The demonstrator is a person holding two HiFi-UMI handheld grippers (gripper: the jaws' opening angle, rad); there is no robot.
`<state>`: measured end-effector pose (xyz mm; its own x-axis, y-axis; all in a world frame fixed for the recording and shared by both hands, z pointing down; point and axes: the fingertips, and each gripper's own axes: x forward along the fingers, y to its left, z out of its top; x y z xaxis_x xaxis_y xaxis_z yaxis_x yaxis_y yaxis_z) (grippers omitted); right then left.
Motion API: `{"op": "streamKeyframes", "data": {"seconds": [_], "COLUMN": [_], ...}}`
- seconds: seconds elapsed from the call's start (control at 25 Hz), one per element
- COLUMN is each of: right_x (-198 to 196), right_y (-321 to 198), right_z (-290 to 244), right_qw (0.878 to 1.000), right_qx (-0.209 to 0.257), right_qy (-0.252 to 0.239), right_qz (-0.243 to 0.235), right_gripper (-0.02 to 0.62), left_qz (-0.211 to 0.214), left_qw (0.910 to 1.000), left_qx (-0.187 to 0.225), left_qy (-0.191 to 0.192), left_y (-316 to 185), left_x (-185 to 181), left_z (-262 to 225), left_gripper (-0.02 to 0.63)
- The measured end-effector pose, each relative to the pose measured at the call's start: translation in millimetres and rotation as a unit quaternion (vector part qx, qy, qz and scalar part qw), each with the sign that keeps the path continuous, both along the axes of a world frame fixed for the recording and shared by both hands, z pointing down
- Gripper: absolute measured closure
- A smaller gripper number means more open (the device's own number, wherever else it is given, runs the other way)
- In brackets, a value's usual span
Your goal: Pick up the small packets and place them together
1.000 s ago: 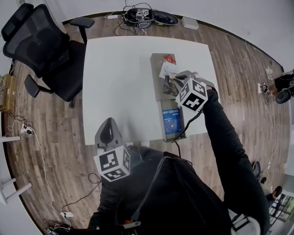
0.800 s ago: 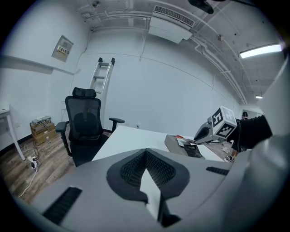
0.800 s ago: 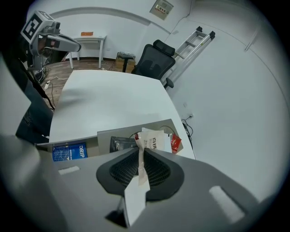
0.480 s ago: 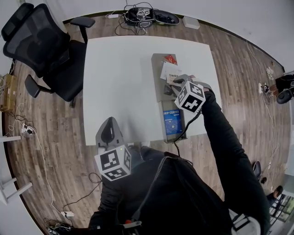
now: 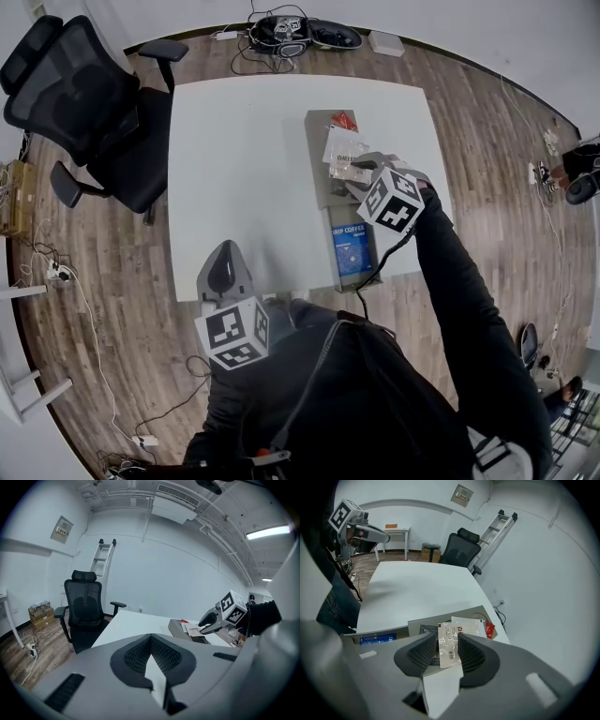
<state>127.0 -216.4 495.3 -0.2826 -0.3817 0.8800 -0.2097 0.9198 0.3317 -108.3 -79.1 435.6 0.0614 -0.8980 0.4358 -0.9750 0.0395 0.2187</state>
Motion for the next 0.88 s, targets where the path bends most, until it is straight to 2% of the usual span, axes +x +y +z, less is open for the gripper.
{"op": "streamKeyframes", "data": {"seconds": [0.16, 0.32, 0.44, 0.52, 0.6, 0.68, 0.72, 0.8, 0.88], "right_x": [3.8, 2.7, 1.6, 2.3, 4.2, 6.2, 7.8, 14.4, 25.7], "right_y": [4.2, 12.5, 21.5, 28.2, 36.3, 47.2, 53.5, 66.2, 75.3], "right_z": [-22.5, -60.1, -96.9, -126.7, -162.0, -202.1, -222.2, -258.2, -283.3], "right_qw": [0.999, 0.991, 0.977, 0.960, 0.932, 0.886, 0.858, 0.793, 0.729], "right_qx": [0.010, 0.031, 0.047, 0.062, 0.078, 0.090, 0.092, 0.098, 0.111], "right_qy": [-0.043, -0.118, -0.189, -0.252, -0.333, -0.431, -0.483, -0.579, -0.652], "right_qz": [0.025, 0.058, 0.084, 0.103, 0.124, 0.143, 0.150, 0.161, 0.176], "right_gripper": [0.457, 0.457, 0.457, 0.457, 0.459, 0.469, 0.477, 0.518, 0.563], "left_qz": [0.011, 0.028, 0.039, 0.045, 0.052, 0.057, 0.060, 0.063, 0.066], "left_qw": [0.9999, 0.9995, 0.9989, 0.9984, 0.9978, 0.9968, 0.9961, 0.9942, 0.9912], "left_qx": [0.005, 0.016, 0.026, 0.032, 0.040, 0.052, 0.061, 0.084, 0.111], "left_qy": [0.000, -0.005, -0.008, -0.009, -0.012, -0.017, -0.019, -0.025, -0.031], "left_y": [-3.5, -10.0, -15.0, -17.5, -20.6, -25.3, -28.5, -36.4, -44.7], "left_x": [8.0, 15.6, 20.9, 24.9, 28.1, 30.4, 31.4, 33.5, 36.5], "left_z": [-2.0, -9.7, -18.5, -23.9, -30.5, -41.1, -48.3, -66.3, -88.1], "left_gripper": [0.607, 0.607, 0.607, 0.607, 0.607, 0.607, 0.607, 0.607, 0.607]}}
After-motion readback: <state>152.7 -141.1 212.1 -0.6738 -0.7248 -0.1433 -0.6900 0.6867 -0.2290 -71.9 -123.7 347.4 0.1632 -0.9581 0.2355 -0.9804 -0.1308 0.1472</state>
